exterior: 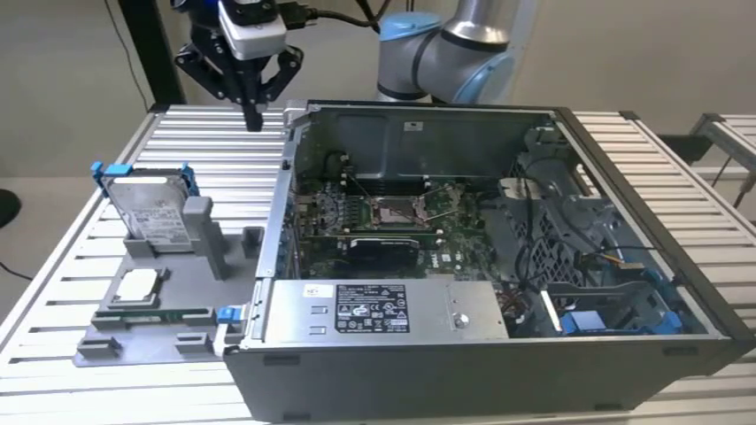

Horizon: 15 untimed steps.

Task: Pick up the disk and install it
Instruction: 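Reach for the disk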

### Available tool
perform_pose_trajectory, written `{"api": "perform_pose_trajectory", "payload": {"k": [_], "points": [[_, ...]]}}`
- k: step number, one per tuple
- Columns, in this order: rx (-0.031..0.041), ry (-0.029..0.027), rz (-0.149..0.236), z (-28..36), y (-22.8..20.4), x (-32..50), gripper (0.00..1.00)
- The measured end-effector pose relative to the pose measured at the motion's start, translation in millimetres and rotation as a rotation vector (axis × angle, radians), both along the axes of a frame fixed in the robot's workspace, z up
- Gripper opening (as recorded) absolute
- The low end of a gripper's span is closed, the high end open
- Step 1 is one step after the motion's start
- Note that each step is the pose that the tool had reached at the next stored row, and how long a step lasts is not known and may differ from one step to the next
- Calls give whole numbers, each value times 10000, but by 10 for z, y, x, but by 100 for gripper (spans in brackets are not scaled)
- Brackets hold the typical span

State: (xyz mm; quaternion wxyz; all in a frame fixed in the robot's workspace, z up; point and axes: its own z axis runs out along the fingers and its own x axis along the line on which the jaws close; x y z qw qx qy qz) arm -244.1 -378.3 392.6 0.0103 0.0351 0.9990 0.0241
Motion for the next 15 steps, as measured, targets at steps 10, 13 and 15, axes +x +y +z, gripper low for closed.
{"api": "perform_pose_trajectory", "payload": {"k": [10, 13, 15], "points": [[0, 0, 7, -2, -50, -276, 0], [1, -1, 19, -4, -51, -350, 0], [0, 0, 45, -5, -51, -399, 0]]}}
